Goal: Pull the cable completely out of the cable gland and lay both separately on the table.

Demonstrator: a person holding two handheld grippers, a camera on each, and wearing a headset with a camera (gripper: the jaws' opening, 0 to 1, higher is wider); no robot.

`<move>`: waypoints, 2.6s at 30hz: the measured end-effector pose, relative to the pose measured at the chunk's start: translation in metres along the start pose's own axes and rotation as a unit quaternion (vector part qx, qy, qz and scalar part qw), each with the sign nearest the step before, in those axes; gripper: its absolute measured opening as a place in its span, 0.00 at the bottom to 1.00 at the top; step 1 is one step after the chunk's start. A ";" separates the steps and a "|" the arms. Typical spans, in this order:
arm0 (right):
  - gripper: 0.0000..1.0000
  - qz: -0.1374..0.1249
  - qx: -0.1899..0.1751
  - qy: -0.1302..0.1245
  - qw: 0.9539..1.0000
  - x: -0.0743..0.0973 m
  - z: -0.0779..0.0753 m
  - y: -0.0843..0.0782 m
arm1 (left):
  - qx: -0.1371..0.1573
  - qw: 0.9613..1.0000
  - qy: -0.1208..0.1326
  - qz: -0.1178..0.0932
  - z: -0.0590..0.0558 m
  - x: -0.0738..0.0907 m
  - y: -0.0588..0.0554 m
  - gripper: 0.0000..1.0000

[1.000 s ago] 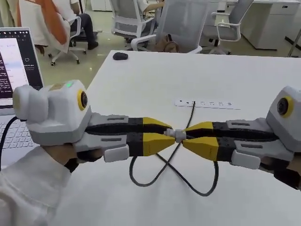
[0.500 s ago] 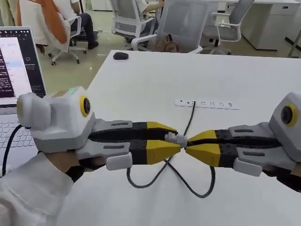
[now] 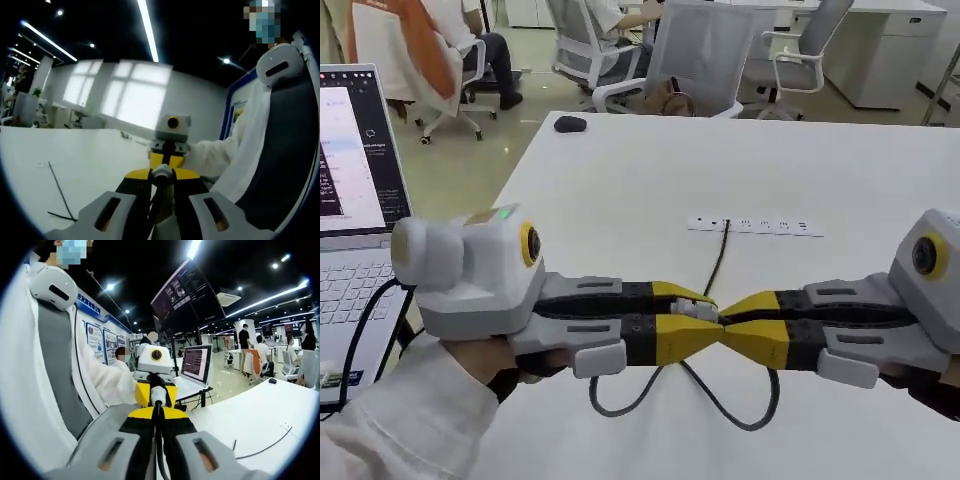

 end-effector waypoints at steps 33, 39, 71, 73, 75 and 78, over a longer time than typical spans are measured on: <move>0.03 0.109 0.001 -0.048 0.993 0.033 -0.018 -0.040 | 0.002 0.999 0.029 0.046 0.005 0.024 -0.020 0.17; 0.04 0.118 -0.006 -0.059 0.991 0.040 -0.020 -0.046 | 0.006 0.999 0.028 0.043 0.005 0.025 -0.020 0.17; 0.16 0.116 0.011 -0.017 0.993 -0.003 -0.009 -0.019 | 0.003 0.999 0.009 0.052 0.002 0.008 -0.021 0.17; 0.13 0.116 0.012 -0.015 0.993 -0.004 -0.008 -0.019 | 0.005 0.998 0.009 0.054 0.002 0.008 -0.021 0.17; 0.11 0.123 0.016 -0.017 0.992 -0.005 -0.007 -0.021 | 0.005 0.998 0.009 0.055 0.003 0.009 -0.021 0.17; 0.07 0.128 0.018 -0.017 0.992 -0.004 -0.008 -0.023 | 0.005 0.998 0.011 0.054 0.005 0.008 -0.020 0.17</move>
Point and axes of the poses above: the centre of the closed fingertips' face, and the gripper's own axes: x roughly backward along the fingers, z roughly to its left, y roughly out of its top, the point moved 9 cm from there along x, roughly backward along the fingers, and after that the axes turned 3 degrees about -x, right-handed, at the moved point
